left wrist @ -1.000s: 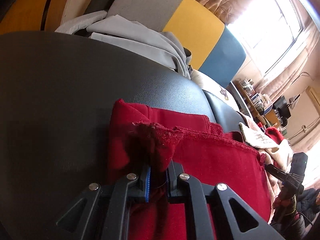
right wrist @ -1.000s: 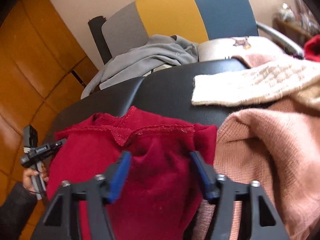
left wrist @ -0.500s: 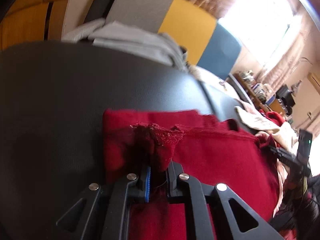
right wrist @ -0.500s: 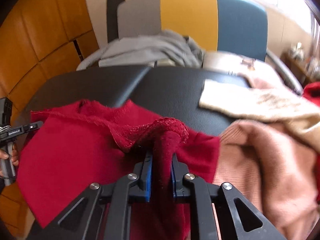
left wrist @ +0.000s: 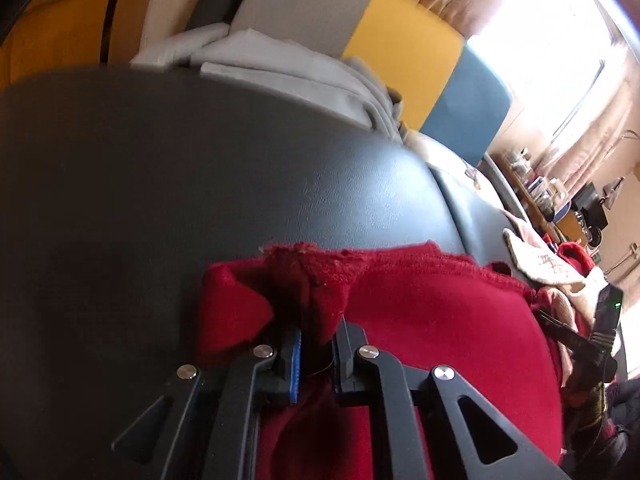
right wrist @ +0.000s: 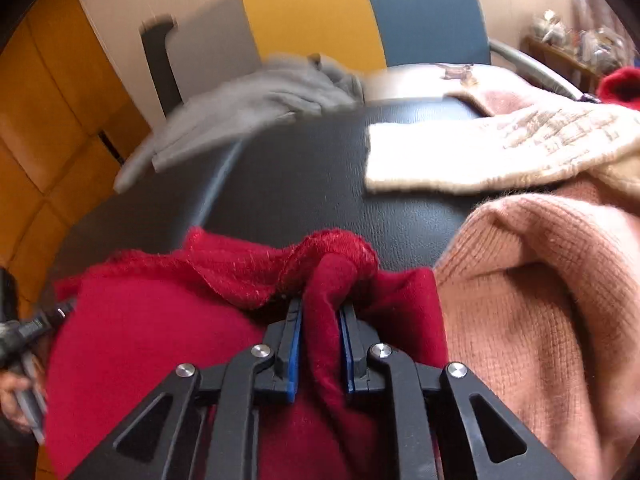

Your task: Fold clothes

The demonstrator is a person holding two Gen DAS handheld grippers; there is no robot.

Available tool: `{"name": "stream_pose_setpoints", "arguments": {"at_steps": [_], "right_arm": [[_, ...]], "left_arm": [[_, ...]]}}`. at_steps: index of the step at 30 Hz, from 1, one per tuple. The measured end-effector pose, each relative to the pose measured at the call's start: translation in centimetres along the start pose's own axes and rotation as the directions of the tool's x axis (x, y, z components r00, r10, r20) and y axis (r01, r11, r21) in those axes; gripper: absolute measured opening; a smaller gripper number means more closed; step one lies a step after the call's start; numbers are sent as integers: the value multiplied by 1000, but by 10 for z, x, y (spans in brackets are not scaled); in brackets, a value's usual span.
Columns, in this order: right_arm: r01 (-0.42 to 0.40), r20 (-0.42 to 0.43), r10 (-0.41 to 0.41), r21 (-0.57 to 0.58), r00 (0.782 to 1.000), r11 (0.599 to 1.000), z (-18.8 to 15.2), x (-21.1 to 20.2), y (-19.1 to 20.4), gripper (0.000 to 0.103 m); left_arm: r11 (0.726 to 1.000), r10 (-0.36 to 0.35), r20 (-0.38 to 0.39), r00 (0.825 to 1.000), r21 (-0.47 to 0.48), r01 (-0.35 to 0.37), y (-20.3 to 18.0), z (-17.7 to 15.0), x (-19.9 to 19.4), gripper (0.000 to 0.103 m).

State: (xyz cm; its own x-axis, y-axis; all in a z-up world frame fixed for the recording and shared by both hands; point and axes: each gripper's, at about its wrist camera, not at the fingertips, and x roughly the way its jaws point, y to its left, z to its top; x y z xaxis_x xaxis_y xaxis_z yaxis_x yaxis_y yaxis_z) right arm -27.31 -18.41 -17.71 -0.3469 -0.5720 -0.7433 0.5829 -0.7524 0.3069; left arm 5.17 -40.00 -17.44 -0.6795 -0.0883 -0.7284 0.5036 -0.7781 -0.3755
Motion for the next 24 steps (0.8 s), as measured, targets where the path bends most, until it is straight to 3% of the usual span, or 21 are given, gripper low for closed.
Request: {"name": "stream_pose_setpoints", "arguments": {"at_steps": [3, 10, 13, 14, 16, 18, 20, 21, 24], "right_arm": [[-51, 5, 51, 35, 999, 998, -3, -2, -7, 21], [-173, 3, 173, 79, 985, 982, -21, -11, -11, 29], [-247, 10, 247, 96, 969, 964, -35, -19, -9, 43], [-275, 9, 276, 97, 961, 956, -38, -22, -8, 52], [-309, -7, 311, 99, 950, 946, -38, -29, -5, 73], [-333, 4, 335, 115, 942, 936, -38, -45, -7, 98], [-408, 90, 399, 105, 912, 907, -44, -80, -14, 103], [-468, 131, 455, 101, 881, 878, -50, -99, -20, 103], [-573, 137, 558, 117, 819, 811, -74, -131, -39, 103]], "left_arm": [[1000, 15, 5, 1000, 9, -15, -2, -6, -4, 10], [998, -5, -9, 1000, -70, 5, 18, -19, -26, 13], [997, 63, 7, 998, -49, -63, 14, -20, -47, 21], [994, 105, 24, 994, -42, -104, 11, -19, -56, 28], [986, 161, 78, 984, -46, -157, 6, -16, -79, 32], [977, 212, 145, 966, -68, -204, -2, -15, -105, 42], [979, 202, 187, 961, -74, -191, -16, -18, -122, 43], [986, 167, 198, 966, -60, -158, -26, -21, -127, 43], [992, 51, 162, 985, 107, -69, -82, -36, -115, 44]]}}
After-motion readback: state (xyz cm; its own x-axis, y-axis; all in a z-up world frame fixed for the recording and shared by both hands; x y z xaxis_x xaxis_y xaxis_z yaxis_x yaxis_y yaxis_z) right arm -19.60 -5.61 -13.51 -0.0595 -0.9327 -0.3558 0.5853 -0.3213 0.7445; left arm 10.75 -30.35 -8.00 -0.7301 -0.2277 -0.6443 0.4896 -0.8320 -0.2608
